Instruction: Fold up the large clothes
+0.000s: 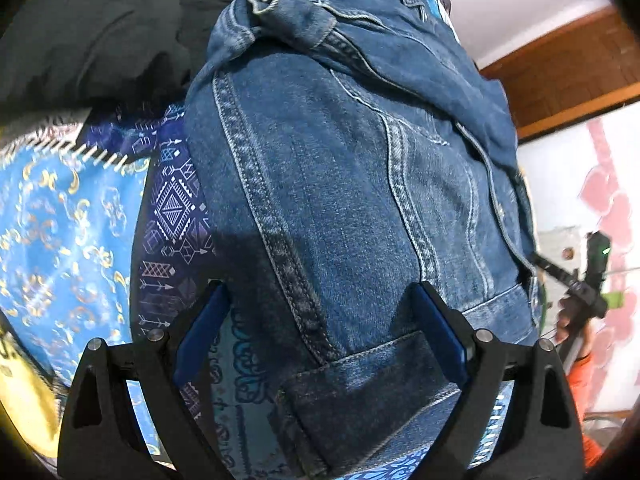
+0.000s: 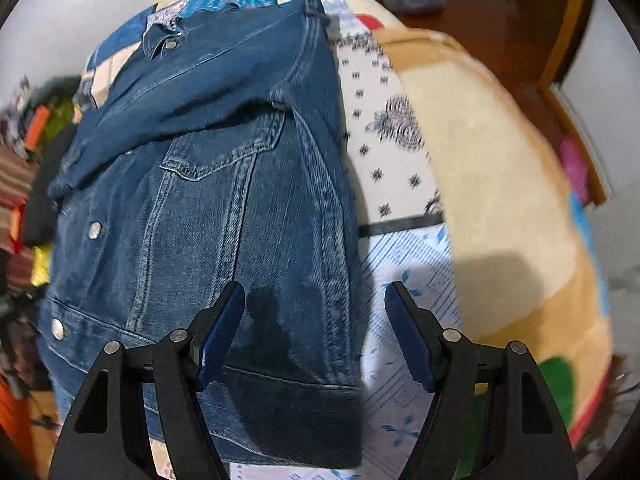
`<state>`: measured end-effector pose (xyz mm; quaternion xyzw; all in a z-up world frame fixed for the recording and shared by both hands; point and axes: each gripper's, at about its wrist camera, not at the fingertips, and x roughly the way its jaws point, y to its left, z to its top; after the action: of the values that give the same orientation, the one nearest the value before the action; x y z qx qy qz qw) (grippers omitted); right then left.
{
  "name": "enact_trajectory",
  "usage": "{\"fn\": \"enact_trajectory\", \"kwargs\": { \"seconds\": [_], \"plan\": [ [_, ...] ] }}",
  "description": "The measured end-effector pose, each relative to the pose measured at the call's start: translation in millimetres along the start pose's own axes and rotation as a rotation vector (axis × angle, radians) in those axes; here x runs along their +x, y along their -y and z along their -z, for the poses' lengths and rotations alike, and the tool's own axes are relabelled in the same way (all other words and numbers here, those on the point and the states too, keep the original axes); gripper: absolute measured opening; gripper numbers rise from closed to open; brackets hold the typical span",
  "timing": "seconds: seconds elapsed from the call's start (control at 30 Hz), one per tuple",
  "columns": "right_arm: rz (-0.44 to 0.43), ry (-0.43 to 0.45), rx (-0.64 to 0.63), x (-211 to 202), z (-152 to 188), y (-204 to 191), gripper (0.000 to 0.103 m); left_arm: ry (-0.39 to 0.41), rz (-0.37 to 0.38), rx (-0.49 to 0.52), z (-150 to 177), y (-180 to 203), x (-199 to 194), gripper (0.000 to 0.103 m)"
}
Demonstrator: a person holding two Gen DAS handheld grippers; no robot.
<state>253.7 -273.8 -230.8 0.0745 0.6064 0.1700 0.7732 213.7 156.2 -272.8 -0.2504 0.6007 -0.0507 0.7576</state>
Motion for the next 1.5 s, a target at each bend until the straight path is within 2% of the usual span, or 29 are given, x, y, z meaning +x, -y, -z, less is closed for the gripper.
{"fn": "enact_trajectory", "kwargs": {
  "seconds": [0.07,0.13,0.2,0.27,0.3,0.37,0.4,0.43,0.6,0.73,0.8,0.87,0.93,1.07,1.13,1.23,1.33,1.4,1.5],
  "plan": [
    [0.004,0.033,-0.013,-0.9,2.1,-0.8,0.064,0.016,0.028,0.0,2.9,0.2,-5.1,0.086],
    [0.024,0.05,-0.032,-1.5,4.6,-4.0,0.051,0.025,0.06,0.016,6.4,2.1,-11.6,0.074],
    [0.016,0.052,-0.035,0.4,7.2,-5.0,0.03,0.028,0.093,0.029,8.7,5.1,-15.2,0.066],
    [0.014,0.052,-0.048,1.1,9.2,-7.8,0.022,0.029,0.115,0.043,13.0,6.4,-18.6,0.057],
    [0.019,0.052,-0.062,0.8,10.1,-10.3,0.012,0.033,0.117,0.047,14.2,6.5,-19.5,0.052],
    [0.025,0.056,-0.084,-1.6,8.0,-12.3,0.012,0.052,0.089,0.063,15.7,9.5,-25.3,0.037],
    [0.026,0.069,-0.097,-4.5,8.5,-14.4,0.011,0.064,0.067,0.074,15.2,11.7,-28.7,0.026],
    [0.025,0.086,-0.111,-10.3,7.5,-18.4,0.011,0.076,0.06,0.08,14.6,12.7,-32.3,0.022],
    [-0.03,0.172,-0.149,-43.0,-8.1,-31.7,0.01,0.159,0.12,0.066,-0.4,15.3,-64.8,0.017],
    [-0.052,0.248,-0.191,-64.2,-36.6,-48.8,0.009,0.243,0.137,0.097,-29.5,37.8,-90.5,0.015],
    [-0.071,0.288,-0.205,-75.4,-59.9,-58.3,0.009,0.28,0.147,0.118,-45.4,48.6,-104.1,0.015],
    [-0.052,0.331,-0.216,-81.9,-85.4,-67.0,0.009,0.327,0.165,0.135,-68.6,58.3,-118.5,0.015],
    [-0.037,0.362,-0.213,-83.2,-112.1,-75.2,0.009,0.38,0.143,0.146,-94.2,66.2,-126.1,0.014],
    [-0.013,0.396,-0.164,-73.7,-168.7,-77.3,0.009,0.452,0.127,0.11,-137.2,57.4,-136.4,0.014],
    [0.001,0.399,-0.133,-63.0,-193.2,-73.6,0.009,0.47,0.095,0.076,-165.2,47.4,-130.1,0.014],
    [-0.012,0.348,-0.06,-29.7,-230.2,-60.2,0.009,0.464,0.024,0.043,-200.9,32.7,-104.9,0.014],
    [-0.02,0.281,-0.019,8.4,-248.1,-51.1,0.009,0.413,-0.049,0.024,-231.1,18.1,-63.3,0.014],
    [0.005,0.247,-0.009,26.9,-250.4,-46.4,0.01,0.371,-0.115,0.036,-244.2,11.8,-33.9,0.014],
    [0.023,0.193,0.005,54.3,-251.3,-37.8,0.013,0.322,-0.178,0.064,-250.7,3.3,-0.2,0.016]
  ]
}}
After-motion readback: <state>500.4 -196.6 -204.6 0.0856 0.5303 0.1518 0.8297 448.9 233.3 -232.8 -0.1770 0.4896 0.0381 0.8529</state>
